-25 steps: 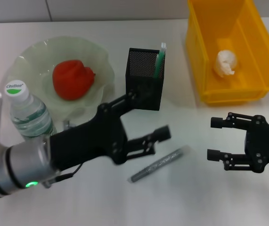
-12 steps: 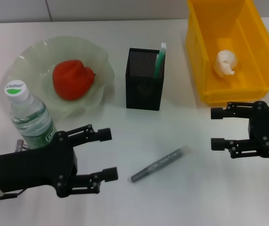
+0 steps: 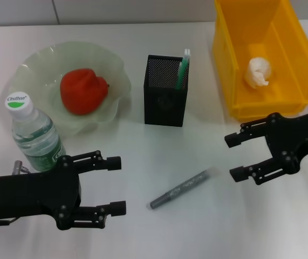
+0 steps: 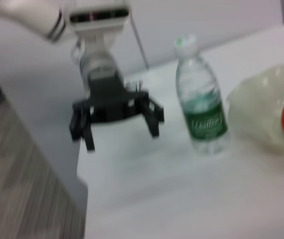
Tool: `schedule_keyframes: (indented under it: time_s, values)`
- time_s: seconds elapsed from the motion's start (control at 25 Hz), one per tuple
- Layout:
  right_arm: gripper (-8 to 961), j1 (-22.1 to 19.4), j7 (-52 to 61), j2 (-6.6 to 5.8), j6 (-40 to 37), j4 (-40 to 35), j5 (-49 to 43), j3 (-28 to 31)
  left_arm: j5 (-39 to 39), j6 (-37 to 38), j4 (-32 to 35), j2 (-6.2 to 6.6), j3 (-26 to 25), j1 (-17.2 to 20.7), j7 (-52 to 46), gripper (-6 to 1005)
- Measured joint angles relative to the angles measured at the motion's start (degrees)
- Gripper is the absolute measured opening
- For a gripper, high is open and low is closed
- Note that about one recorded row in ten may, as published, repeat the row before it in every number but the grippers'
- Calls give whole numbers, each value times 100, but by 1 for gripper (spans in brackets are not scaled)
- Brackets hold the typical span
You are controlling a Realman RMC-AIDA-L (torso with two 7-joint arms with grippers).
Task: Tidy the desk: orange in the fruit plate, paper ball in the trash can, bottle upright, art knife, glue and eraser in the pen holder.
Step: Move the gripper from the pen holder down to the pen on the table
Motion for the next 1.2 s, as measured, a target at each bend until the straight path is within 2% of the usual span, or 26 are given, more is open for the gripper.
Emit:
schedule_keyframes:
  time_s: [0.16, 0.36, 0.4, 0.44, 0.48, 0.52, 0.6, 0.64, 0.68, 0.92, 1.2]
  values:
    - [698, 356, 487, 58, 319, -539, -66, -1127, 126, 24, -63, 44, -49, -38, -17, 829]
    - [698, 603, 648, 148, 549, -721, -384, -1670, 127, 35, -73, 52, -52, -43, -13, 828]
    - [697, 672, 678, 194, 616, -766, -513, -1809, 126, 35, -73, 52, -52, -43, -11, 828]
    - [697, 772, 705, 292, 743, -846, -759, -1998, 126, 35, -73, 52, -52, -43, -11, 828]
    - [697, 772, 705, 292, 743, -846, -759, -1998, 127, 18, -80, 53, -53, -43, -11, 828]
    - [697, 850, 705, 396, 870, -922, -971, -2178, 126, -7, -124, 54, -53, -43, -10, 828]
    - [697, 882, 704, 441, 936, -944, -1048, -2296, 123, -23, -172, 54, -53, -43, -9, 828]
    - [697, 925, 704, 470, 1090, -961, -1109, -2569, 109, -25, -214, 51, -53, -46, -7, 827]
    - [696, 925, 704, 470, 1090, -961, -1109, -2569, 109, -25, -214, 51, -53, -46, -7, 827]
    - [695, 995, 729, 521, 1638, -942, -993, -3561, 78, 0, -271, 39, -56, -40, -46, 827]
    - [694, 1037, 738, 526, 1993, -913, -791, -4163, 72, 20, -274, 42, -126, 13, -61, 826]
